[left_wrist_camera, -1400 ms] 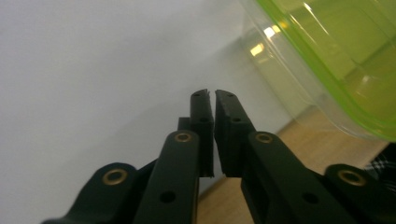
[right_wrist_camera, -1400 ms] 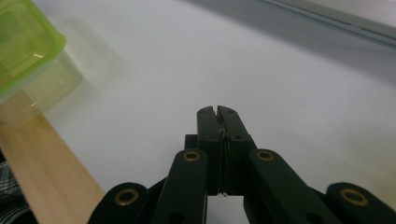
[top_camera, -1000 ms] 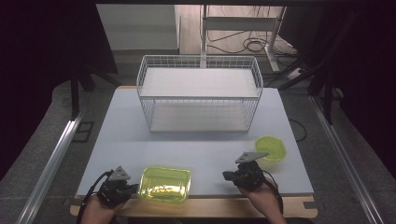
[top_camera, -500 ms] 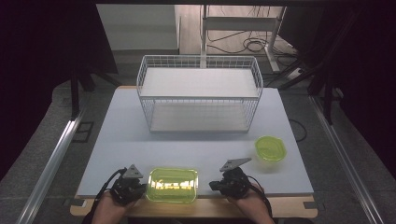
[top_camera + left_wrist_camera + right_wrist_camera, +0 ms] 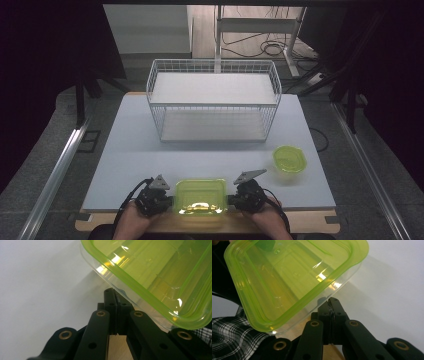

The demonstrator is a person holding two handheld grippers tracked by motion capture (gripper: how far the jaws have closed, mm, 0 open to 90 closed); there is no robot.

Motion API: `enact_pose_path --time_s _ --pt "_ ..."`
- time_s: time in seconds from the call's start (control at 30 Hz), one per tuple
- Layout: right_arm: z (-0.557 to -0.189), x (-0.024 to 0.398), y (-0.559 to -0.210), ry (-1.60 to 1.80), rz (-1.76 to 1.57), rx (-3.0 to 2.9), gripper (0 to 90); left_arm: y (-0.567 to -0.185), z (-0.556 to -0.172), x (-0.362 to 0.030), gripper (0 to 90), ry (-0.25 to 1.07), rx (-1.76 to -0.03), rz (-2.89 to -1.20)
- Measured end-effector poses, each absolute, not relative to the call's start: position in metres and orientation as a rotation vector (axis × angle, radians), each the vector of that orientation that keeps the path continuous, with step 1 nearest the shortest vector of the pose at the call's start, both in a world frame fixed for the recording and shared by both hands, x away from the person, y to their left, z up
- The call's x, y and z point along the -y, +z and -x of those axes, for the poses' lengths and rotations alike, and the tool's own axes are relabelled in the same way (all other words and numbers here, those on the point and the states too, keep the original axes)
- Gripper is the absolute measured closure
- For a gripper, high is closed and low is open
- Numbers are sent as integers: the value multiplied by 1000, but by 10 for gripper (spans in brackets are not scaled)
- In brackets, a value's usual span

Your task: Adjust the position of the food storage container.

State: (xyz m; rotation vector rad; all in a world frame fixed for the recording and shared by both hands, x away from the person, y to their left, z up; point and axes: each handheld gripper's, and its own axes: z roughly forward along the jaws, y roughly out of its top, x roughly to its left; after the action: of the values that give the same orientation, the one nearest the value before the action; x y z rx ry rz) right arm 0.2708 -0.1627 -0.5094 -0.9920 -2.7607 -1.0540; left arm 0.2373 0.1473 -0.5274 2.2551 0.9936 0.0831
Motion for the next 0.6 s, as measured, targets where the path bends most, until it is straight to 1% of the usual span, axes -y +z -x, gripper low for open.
enact_pose_path --time_s 0.33,0.6 --pt "-295 177 -508 -1066 1106 2766 882 -529 -256 -129 898 73 -974 -2239" --pt "-327 187 -504 -1093 1206 2760 886 -530 -274 -112 897 89 -946 -2250"
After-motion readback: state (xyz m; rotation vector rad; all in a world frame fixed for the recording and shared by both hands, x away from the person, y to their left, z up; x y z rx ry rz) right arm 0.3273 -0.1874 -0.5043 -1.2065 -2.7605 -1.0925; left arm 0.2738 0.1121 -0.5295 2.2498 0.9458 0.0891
